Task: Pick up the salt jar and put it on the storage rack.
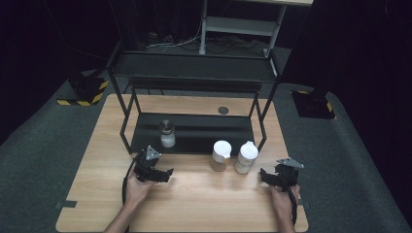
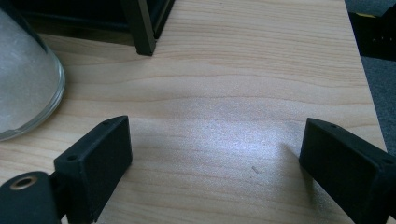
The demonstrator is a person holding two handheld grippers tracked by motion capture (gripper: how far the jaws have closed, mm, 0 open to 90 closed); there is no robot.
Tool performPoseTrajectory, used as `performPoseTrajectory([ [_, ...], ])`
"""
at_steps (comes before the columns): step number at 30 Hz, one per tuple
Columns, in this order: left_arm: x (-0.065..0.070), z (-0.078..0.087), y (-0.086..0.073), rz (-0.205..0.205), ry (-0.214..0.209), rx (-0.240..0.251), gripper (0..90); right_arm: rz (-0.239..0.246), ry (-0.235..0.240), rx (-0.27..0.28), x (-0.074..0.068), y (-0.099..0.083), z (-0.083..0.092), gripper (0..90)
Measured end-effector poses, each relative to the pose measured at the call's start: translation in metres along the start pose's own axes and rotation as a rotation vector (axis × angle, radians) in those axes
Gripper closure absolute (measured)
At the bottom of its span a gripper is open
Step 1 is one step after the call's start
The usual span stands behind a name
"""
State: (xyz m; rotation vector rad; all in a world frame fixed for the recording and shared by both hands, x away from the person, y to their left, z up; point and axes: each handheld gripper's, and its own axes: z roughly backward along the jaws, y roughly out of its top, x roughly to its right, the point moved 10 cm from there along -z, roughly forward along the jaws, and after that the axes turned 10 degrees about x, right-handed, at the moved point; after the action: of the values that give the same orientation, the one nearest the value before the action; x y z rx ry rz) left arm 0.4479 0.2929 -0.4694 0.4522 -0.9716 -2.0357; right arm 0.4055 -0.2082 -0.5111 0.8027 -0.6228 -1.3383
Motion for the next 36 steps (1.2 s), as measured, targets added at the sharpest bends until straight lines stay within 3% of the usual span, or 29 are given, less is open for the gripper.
performPoseTrajectory([
  [22, 0.004, -0.003, -0.009, -0.036, 0.013, -0.024, 4.4, 0.0, 0.0, 0.0, 0.0, 0.0, 0.0, 8.4],
  [36, 0.007, -0.008, -0.012, -0.034, 0.018, -0.033, 4.4, 0.001, 0.001, 0.0, 0.0, 0.0, 0.0, 8.4],
])
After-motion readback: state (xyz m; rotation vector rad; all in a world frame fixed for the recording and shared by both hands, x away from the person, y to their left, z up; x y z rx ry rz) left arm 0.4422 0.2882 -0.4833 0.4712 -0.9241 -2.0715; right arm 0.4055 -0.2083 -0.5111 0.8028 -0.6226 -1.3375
